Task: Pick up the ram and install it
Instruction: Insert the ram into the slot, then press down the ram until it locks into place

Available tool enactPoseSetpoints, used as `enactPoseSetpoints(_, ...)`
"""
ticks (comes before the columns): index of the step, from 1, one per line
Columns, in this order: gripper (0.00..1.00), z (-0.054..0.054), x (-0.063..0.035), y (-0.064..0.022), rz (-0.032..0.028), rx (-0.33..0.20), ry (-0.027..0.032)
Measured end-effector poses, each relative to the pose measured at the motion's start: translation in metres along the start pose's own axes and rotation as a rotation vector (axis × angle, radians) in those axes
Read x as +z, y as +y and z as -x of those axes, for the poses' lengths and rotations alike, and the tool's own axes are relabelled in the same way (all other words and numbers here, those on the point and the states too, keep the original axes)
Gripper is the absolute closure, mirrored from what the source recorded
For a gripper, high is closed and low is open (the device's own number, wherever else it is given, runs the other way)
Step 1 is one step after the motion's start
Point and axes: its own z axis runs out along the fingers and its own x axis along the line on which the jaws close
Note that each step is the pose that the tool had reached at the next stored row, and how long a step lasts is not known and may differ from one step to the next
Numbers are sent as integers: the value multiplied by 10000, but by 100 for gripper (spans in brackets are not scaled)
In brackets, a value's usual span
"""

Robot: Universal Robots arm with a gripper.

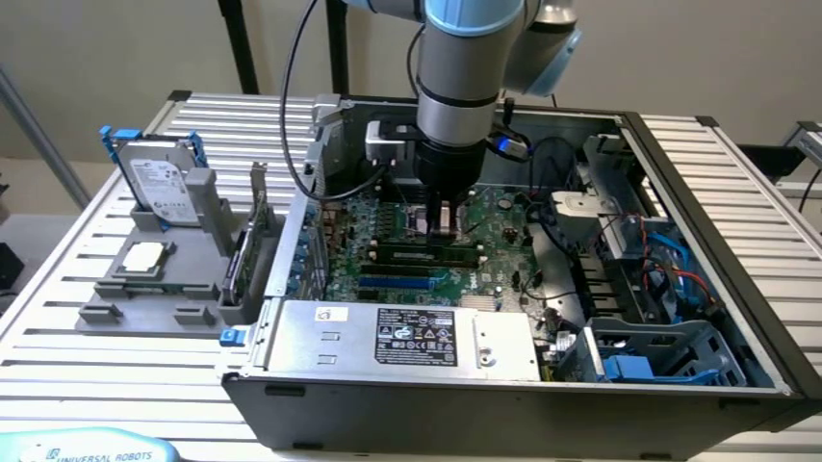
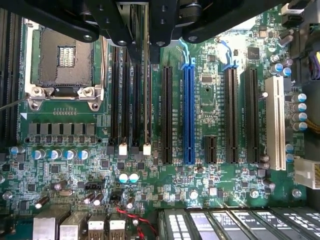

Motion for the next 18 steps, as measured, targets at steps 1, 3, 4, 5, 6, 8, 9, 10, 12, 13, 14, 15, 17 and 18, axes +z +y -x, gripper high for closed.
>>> enactPoseSetpoints(1, 78, -1, -31, 0, 14, 0, -1)
enactPoseSetpoints(3, 78, -4, -96, 1, 42, -1, 2)
enactPoseSetpoints(4, 78, -4, -125, 1, 57, -1, 2)
enactPoseSetpoints(5, 78, -5, -147, 1, 73, -2, 3)
enactPoseSetpoints(6, 78, -6, -156, 1, 86, -3, 4)
enactPoseSetpoints(8, 87, -5, -157, 2, 89, -2, 2)
enactPoseSetpoints(9, 87, -5, -157, 1, 90, -3, 1)
enactPoseSetpoints(10, 89, -5, -157, 1, 90, -3, 1)
enactPoseSetpoints(12, 89, -6, -157, 1, 90, -3, 2)
enactPoseSetpoints(13, 89, -6, -157, 1, 90, -3, 3)
enactPoseSetpoints(14, 89, -6, -157, 1, 90, -3, 3)
enactPoseSetpoints(15, 89, -6, -157, 1, 91, -4, 3)
enactPoseSetpoints(17, 89, -6, -157, 1, 90, -3, 3)
enactPoseSetpoints(18, 89, -6, -157, 1, 90, -3, 3)
